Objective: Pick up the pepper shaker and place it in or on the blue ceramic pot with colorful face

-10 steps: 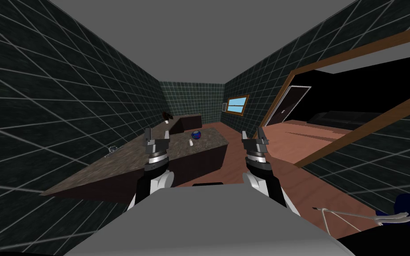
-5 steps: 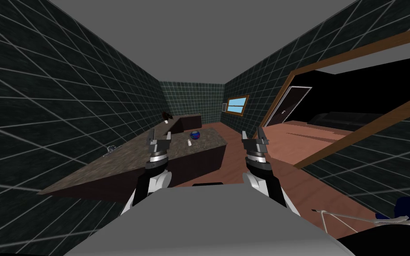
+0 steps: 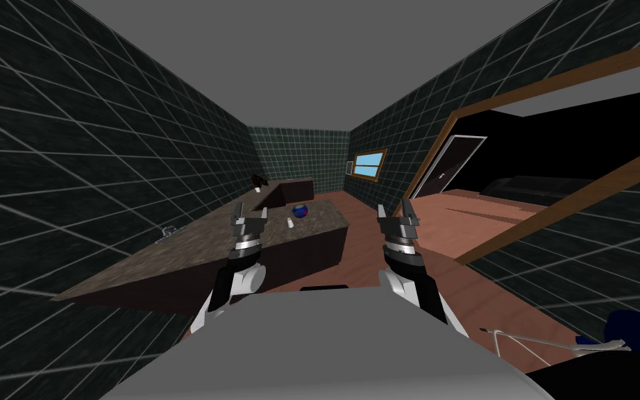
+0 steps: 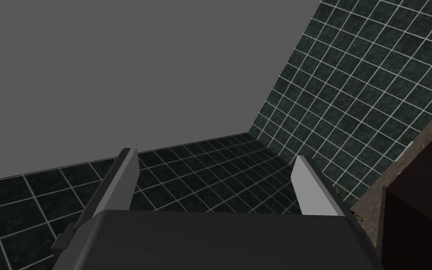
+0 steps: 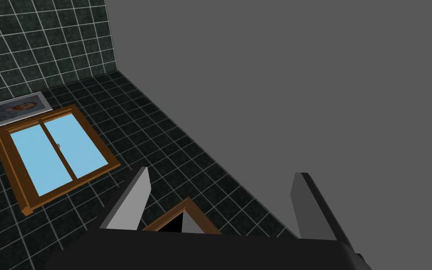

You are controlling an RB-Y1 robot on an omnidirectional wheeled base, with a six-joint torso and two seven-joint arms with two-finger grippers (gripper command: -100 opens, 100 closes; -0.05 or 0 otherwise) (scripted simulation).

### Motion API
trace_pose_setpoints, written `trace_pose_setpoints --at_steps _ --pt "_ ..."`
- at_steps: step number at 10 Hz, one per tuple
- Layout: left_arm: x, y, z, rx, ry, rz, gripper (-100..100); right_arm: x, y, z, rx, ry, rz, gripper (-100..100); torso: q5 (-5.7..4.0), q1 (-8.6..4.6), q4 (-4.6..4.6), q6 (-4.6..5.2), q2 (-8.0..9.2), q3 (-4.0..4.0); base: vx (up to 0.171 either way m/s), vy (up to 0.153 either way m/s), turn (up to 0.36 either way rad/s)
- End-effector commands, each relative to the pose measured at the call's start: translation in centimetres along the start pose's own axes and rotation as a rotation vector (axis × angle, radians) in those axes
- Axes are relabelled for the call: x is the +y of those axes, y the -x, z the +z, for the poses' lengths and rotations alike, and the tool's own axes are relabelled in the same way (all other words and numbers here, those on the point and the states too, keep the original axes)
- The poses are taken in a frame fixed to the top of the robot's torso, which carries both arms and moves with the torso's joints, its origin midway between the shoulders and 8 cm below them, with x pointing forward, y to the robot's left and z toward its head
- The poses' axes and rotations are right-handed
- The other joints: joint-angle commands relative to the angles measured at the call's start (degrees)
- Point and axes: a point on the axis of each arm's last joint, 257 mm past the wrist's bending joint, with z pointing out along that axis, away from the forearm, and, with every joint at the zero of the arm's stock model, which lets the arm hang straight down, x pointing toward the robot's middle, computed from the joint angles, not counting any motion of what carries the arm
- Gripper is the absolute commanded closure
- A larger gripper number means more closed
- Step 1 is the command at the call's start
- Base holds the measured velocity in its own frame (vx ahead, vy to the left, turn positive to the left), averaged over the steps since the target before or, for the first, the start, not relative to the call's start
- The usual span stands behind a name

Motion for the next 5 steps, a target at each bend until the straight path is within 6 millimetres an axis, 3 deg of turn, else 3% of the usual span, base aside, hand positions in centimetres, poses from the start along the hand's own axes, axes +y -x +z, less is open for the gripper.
trace_pose_setpoints --at_steps 1,5 --pt "1.3 1.7 -0.1 -0.027 0.021 -0.046 -100 0.0 0.0 0.0 0.000 0.000 0.000 0 0.00 0.00 0.00 0.00 0.00 0.00 -0.012 -0.139 0.015" --pt "4.3 6.2 -0.4 -0.123 0.070 -0.171 -100 0.0 0.0 0.0 0.000 0.000 0.000 0 0.00 -0.01 -0.03 0.00 -0.12 -0.07 0.012 -0.143 0.017"
